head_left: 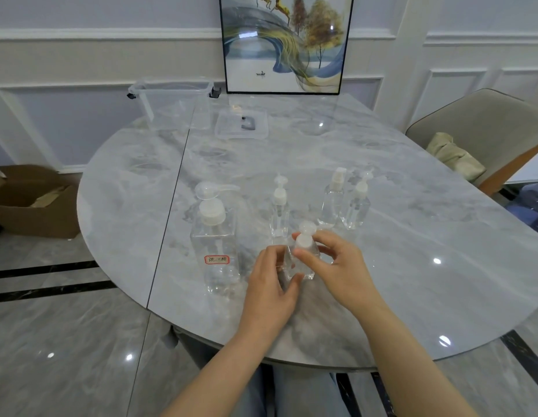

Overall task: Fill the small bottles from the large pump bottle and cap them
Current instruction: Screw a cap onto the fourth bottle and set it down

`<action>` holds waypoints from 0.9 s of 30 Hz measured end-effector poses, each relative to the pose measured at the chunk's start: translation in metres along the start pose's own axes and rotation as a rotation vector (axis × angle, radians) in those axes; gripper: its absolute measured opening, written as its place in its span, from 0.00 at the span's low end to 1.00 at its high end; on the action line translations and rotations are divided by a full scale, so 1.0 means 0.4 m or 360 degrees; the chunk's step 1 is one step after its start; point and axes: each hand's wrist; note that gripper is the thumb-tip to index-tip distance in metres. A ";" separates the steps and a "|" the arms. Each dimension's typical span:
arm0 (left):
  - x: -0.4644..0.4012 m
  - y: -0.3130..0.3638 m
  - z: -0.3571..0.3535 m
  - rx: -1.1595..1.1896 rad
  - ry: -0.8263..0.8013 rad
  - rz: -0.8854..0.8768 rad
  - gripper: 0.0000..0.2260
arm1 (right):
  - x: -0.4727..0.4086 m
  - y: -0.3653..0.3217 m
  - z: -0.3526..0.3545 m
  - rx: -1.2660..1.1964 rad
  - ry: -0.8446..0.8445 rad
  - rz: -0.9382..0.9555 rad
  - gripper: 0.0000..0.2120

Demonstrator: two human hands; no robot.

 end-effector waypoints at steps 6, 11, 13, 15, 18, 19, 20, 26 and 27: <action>0.000 0.008 0.004 -0.0010 -0.0003 0.0008 0.17 | 0.014 0.004 -0.033 0.0071 0.0382 -0.0040 0.13; -0.001 0.009 0.004 -0.0024 -0.0030 -0.0012 0.17 | 0.006 -0.003 -0.036 0.0059 0.0325 -0.0075 0.13; 0.000 0.008 0.005 -0.0020 -0.0035 -0.0029 0.17 | 0.000 -0.004 -0.027 0.0071 0.0181 -0.0063 0.13; 0.001 0.008 0.005 -0.0010 -0.0036 -0.0043 0.17 | 0.002 -0.009 -0.013 0.0018 0.0030 -0.0054 0.14; 0.001 0.006 0.003 0.0003 -0.0046 -0.0040 0.16 | 0.005 -0.008 0.000 0.0008 -0.0081 -0.0013 0.11; 0.001 0.006 0.003 0.0003 -0.0052 -0.0039 0.16 | 0.005 -0.005 0.001 0.0009 -0.0070 0.0000 0.10; 0.001 0.005 0.003 0.0000 -0.0055 -0.0039 0.16 | 0.005 -0.003 0.000 0.0018 -0.0038 0.0010 0.09; 0.001 0.006 0.004 -0.0020 -0.0053 -0.0026 0.17 | 0.012 0.010 -0.029 0.0114 0.0218 0.0083 0.11; 0.001 0.006 0.003 -0.0019 -0.0046 -0.0028 0.17 | 0.013 0.012 -0.032 0.0118 0.0235 0.0046 0.12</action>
Point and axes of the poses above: each hand's wrist, its own x-axis away from the middle knuckle, its own z-axis out of the back of the hand, y = z × x, and after that the axes turned 8 degrees about y, right-handed
